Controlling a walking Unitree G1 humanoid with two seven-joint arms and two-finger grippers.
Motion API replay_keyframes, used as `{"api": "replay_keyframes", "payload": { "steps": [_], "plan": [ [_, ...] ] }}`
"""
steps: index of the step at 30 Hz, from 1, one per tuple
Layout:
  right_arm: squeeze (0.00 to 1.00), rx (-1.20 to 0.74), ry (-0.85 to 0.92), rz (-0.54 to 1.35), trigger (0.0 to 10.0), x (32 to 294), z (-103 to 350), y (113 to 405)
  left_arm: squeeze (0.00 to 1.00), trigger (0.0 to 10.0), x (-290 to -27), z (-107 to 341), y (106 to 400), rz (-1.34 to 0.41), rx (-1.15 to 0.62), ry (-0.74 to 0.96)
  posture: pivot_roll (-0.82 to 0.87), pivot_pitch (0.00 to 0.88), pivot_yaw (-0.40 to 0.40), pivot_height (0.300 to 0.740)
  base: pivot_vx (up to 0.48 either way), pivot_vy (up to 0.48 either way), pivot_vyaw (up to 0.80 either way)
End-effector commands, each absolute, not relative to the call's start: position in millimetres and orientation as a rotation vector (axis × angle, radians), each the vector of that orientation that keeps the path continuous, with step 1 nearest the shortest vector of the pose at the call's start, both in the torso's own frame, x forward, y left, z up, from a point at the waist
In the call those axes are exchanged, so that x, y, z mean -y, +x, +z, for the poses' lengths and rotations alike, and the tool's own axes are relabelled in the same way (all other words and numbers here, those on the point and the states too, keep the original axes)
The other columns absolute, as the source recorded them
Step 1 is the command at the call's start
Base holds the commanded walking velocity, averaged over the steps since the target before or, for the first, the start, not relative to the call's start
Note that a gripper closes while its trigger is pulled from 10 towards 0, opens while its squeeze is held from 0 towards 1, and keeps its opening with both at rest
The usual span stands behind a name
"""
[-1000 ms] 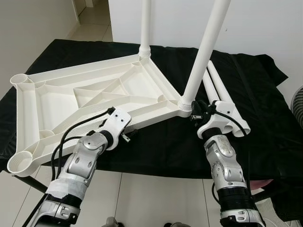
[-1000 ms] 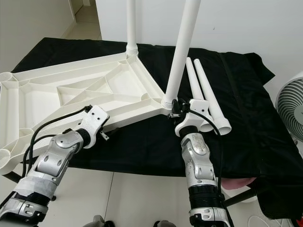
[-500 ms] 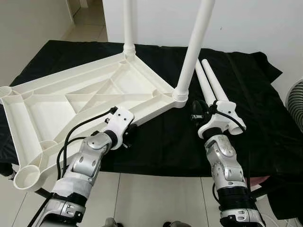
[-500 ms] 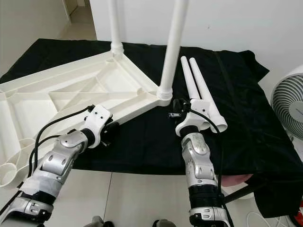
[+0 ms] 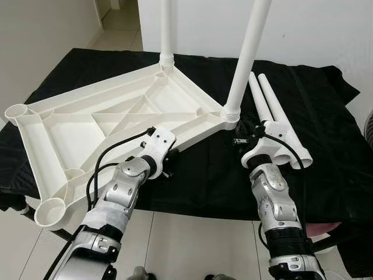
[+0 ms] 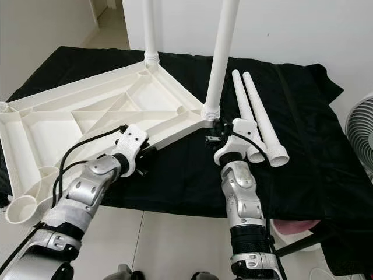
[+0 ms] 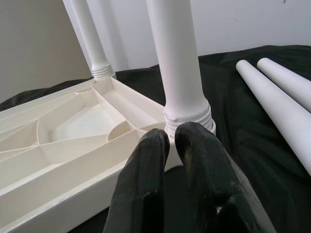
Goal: Building children table
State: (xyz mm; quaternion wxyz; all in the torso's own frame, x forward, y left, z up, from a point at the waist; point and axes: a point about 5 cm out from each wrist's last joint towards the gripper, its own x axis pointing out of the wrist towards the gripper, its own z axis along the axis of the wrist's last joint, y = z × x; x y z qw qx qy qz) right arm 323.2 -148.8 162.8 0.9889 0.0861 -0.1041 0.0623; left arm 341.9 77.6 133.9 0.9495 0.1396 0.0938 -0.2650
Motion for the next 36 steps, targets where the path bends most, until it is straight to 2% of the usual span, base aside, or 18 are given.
{"api": "replay_keyframes", "payload": {
  "steps": [1, 9, 10, 12, 13, 16, 17, 22, 23, 24, 25, 28, 36],
  "plan": [
    [0.00, 0.206, 0.171, 0.106, 10.0, 152, 161, 323, 0.00, 0.0, -81, 136, 349, -0.399, -0.168, 0.284, -0.12, 0.070, 0.035, 0.740, 0.000, 0.000, 0.00],
    [0.00, 0.210, 0.178, 0.094, 10.0, 150, 162, 323, 0.00, 0.0, -73, 144, 363, -0.283, -0.173, 0.250, -0.13, 0.070, 0.049, 0.740, 0.000, 0.000, 0.00],
    [0.00, 0.211, 0.179, 0.091, 10.0, 150, 162, 323, 0.00, 7.2, -73, 145, 366, -0.259, -0.179, 0.252, -0.13, 0.069, 0.052, 0.740, 0.000, 0.000, 0.00],
    [0.00, 0.212, 0.179, 0.090, 10.0, 150, 161, 323, 0.00, 7.2, -72, 146, 367, -0.242, -0.184, 0.254, -0.13, 0.069, 0.052, 0.740, 0.000, 0.000, 0.00],
    [0.00, 0.213, 0.180, 0.088, 10.0, 149, 161, 322, 0.00, 10.0, -70, 146, 368, -0.247, -0.186, 0.257, -0.13, 0.069, 0.056, 0.740, 0.000, 0.000, 0.00],
    [0.00, 0.213, 0.180, 0.086, 10.0, 149, 161, 322, 0.00, 10.0, -67, 146, 368, -0.270, -0.182, 0.249, -0.13, 0.070, 0.057, 0.740, 0.000, 0.000, 0.00],
    [0.00, 0.213, 0.180, 0.085, 10.0, 148, 161, 322, 1.00, 10.0, -64, 145, 367, -0.287, -0.177, 0.242, -0.13, 0.070, 0.057, 0.740, 0.000, 0.000, 0.00],
    [0.00, 0.211, 0.181, 0.085, 10.0, 148, 160, 322, 1.00, 10.0, -59, 145, 364, -0.342, -0.161, 0.222, -0.13, 0.072, 0.057, 0.740, 0.000, 0.000, 0.00],
    [0.00, 0.210, 0.181, 0.086, 10.0, 148, 160, 322, 0.69, 10.0, -57, 146, 360, -0.411, -0.141, 0.238, -0.12, 0.074, 0.056, 0.740, 0.000, 0.000, 0.00],
    [0.00, 0.210, 0.181, 0.086, 10.0, 148, 160, 322, 0.69, 10.0, -57, 146, 360, -0.411, -0.141, 0.238, -0.12, 0.074, 0.056, 0.740, 0.000, 0.000, 0.00],
    [0.00, 0.209, 0.181, 0.086, 10.0, 147, 160, 322, 0.00, 10.0, -56, 147, 357, -0.461, -0.127, 0.251, -0.12, 0.074, 0.056, 0.740, 0.000, 0.000, 0.00],
    [0.00, 0.209, 0.181, 0.088, 10.0, 147, 160, 322, 0.00, 10.0, -58, 148, 354, -0.497, -0.121, 0.251, -0.12, 0.074, 0.056, 0.740, 0.000, 0.000, 0.00],
    [0.00, 0.205, 0.182, 0.096, 10.0, 146, 159, 324, 0.00, 10.0, -93, 152, 334, -0.673, -0.074, 0.300, -0.10, 0.064, 0.041, 0.740, 0.000, 0.000, 0.00]
  ]
}}
